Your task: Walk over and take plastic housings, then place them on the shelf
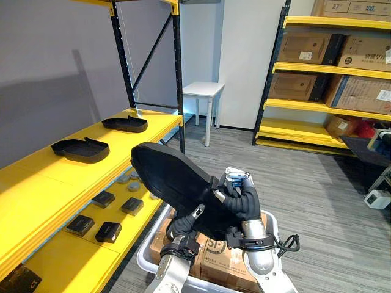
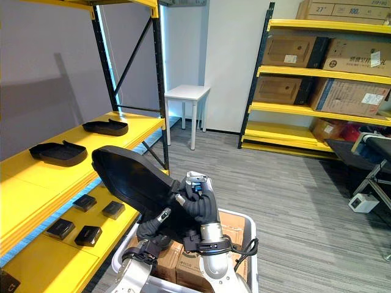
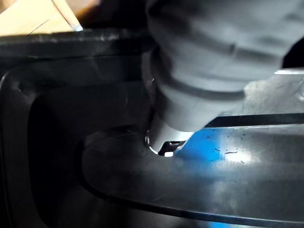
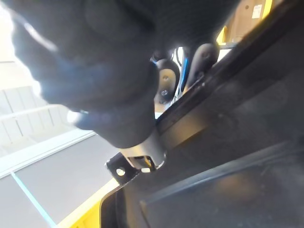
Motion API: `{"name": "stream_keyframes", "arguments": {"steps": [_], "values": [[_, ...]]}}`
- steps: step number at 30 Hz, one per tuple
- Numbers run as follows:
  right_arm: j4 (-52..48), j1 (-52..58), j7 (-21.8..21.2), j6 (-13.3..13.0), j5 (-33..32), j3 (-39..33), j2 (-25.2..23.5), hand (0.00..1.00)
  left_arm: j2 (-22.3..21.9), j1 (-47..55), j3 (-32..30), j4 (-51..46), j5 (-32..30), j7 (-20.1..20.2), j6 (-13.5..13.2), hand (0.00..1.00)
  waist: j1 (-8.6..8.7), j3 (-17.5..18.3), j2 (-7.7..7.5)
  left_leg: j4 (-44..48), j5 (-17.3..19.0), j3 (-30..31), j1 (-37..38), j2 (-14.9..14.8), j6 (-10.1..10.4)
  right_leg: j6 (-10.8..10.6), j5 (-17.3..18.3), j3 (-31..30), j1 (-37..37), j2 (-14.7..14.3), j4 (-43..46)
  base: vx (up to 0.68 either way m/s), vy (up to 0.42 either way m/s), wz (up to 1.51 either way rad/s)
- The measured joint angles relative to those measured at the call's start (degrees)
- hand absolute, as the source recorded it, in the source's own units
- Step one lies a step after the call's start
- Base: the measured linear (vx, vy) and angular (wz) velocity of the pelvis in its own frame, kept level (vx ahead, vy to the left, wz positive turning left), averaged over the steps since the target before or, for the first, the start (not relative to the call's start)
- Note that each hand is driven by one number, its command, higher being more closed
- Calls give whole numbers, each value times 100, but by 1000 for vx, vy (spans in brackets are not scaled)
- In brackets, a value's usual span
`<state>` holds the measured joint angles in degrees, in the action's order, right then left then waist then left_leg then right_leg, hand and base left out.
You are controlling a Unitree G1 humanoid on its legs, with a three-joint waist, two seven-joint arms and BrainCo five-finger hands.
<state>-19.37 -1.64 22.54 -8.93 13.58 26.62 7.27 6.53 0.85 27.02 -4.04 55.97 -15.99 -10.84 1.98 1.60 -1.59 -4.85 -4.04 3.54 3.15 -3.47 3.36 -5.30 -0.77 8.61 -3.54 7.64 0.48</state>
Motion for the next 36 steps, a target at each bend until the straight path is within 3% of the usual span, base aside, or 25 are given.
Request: {"name": "stream_keyframes", "arguments": {"steps": [1,2,5,7,9,12,13,16,17,18,20,21,22,23,24,25,26,27,28,30,32,34,35,36], "values": [[23,0,0,-13,-5,34,25,100,-5,-1,-81,0,-30,7,0,100,1,-11,-2,26,-2,68,-47,-1,3,1,1,40,-7,-5,1,-21,-11,36],[69,2,0,-48,-32,55,10,0,-12,-15,-218,0,-208,3,-5,100,9,-23,-13,115,-10,228,-184,4,20,4,3,209,-8,-5,2,-27,-30,72],[371,-9,-117,-175,-198,356,28,0,-231,-110,-993,2,-666,-275,-142,100,-20,-109,-8,203,-104,625,-535,-27,159,75,55,793,-26,-39,29,-39,-46,95],[798,110,-352,-121,-196,736,131,0,-513,-382,-1635,-12,-1008,-520,-359,100,-43,-184,-12,171,63,-191,-705,-290,172,95,69,1268,-130,-61,14,-54,-60,127],[1269,171,-602,-2,-193,923,180,0,-655,-583,-2115,-260,-1662,-683,-652,100,-107,-322,49,310,43,-1772,-906,-714,127,49,137,1871,-266,-12,13,-36,-59,141],[1280,128,-662,9,-196,605,151,0,-608,-398,-2420,-396,-2561,-856,-675,100,-147,-366,109,375,5,-2944,-968,-931,74,-47,210,2410,-407,95,15,47,25,114],[1274,95,-667,7,-198,368,128,0,-579,-191,-2601,-432,-2960,-925,-621,100,-158,-385,145,367,-105,-3170,-985,-930,-45,-105,256,2645,-483,165,41,84,70,96],[1107,178,-691,4,-229,-121,-3,0,-580,517,-3132,-696,-4246,-1170,-294,100,-297,-424,196,210,-620,-3005,-971,-732,-23,-264,406,2961,-616,344,204,100,85,66],[1102,207,-729,-5,-258,-231,-112,0,-565,694,-3365,-784,-5070,-1293,-84,100,-308,-422,144,150,-674,-2920,-962,-572,-56,-333,457,3114,-673,482,293,135,96,58],[1102,207,-753,-12,-258,-247,-167,0,-546,754,-3480,-840,-5441,-1332,6,100,-321,-423,117,103,-691,-2870,-956,-471,-79,-373,482,3172,-684,569,353,168,123,63],[1114,259,-875,-65,-358,-238,-313,0,-498,812,-3781,-1124,-6636,-1413,294,100,-389,-493,48,83,-544,-2634,-927,-119,-135,-358,630,3341,-668,1057,1047,178,157,71],[1118,294,-923,-66,-401,-239,-313,0,-492,816,-3788,-1201,-6921,-1422,328,100,-394,-507,56,84,-513,-2522,-898,-45,-155,-357,629,3345,-649,1205,1368,199,229,99],[1119,397,-980,-67,-409,-248,-319,0,-423,823,-3781,-1380,-7343,-1418,349,100,-396,-561,1,88,-442,-2281,-766,102,-228,-308,597,3291,-616,1564,2191,161,201,101],[1122,461,-1035,-68,-408,-282,-320,0,-332,844,-3797,-1516,-7595,-1424,362,100,-397,-602,-65,112,-370,-2087,-663,201,-259,-84,449,3159,-494,1812,2835,184,251,127],[1128,534,-1104,-72,-408,-318,-329,0,-201,867,-3815,-1654,-7899,-1456,397,100,-415,-629,-81,144,-266,-1823,-575,283,-331,589,-30,2681,-258,1944,3592,122,162,103],[1145,576,-1141,-87,-407,-357,-354,0,-152,864,-3838,-1706,-8033,-1475,415,100,-407,-646,-42,153,-239,-1666,-569,277,-362,659,-69,2287,-57,1896,3910,152,122,121],[1203,610,-1199,-94,-405,-424,-435,0,-84,833,-3912,-1762,-8190,-1525,437,100,-358,-670,-44,154,-210,-1321,-583,258,-419,380,517,1447,383,1501,4390,150,10,144],[1206,694,-1227,-95,-404,-494,-505,0,-45,825,-3930,-1719,-8213,-1551,491,100,-245,-699,-9,155,-220,-939,-579,274,-466,280,1044,824,680,982,4497,146,-38,150],[1205,750,-1242,-96,-405,-549,-525,0,-39,828,-3907,-1693,-8213,-1531,502,100,-222,-713,-9,156,-222,-791,-550,302,-494,232,1236,580,776,748,4400,165,-48,153],[1195,1002,-1249,-96,-405,-784,-541,0,-102,848,-3801,-1577,-8179,-1463,502,100,-198,-761,-19,154,-204,-335,-384,488,-508,138,1526,53,892,264,3245,137,-27,122],[1171,1139,-1254,-96,-405,-916,-542,0,-88,849,-3698,-1575,-8039,-1410,481,100,-141,-763,-18,173,-176,-100,-378,596,-464,141,1497,-379,1067,96,2418,88,-66,88],[1136,1251,-1259,-94,-403,-1052,-595,0,-90,859,-3556,-1576,-7786,-1293,438,100,-142,-759,-108,224,-67,-18,-369,733,-368,268,1126,-663,1134,75,1682,106,-127,48],[1118,1275,-1257,-93,-403,-1097,-661,0,-108,881,-3476,-1560,-7513,-1196,372,100,-123,-785,-209,272,40,-25,-323,836,-346,88,613,-792,1097,150,1541,89,-124,2],[1123,1288,-1259,-86,-403,-1110,-633,0,-172,914,-3434,-1544,-7355,-1132,352,100,-131,-798,-140,279,74,-50,-297,792,-319,75,590,-789,1056,120,1448,120,-127,-28]]}}
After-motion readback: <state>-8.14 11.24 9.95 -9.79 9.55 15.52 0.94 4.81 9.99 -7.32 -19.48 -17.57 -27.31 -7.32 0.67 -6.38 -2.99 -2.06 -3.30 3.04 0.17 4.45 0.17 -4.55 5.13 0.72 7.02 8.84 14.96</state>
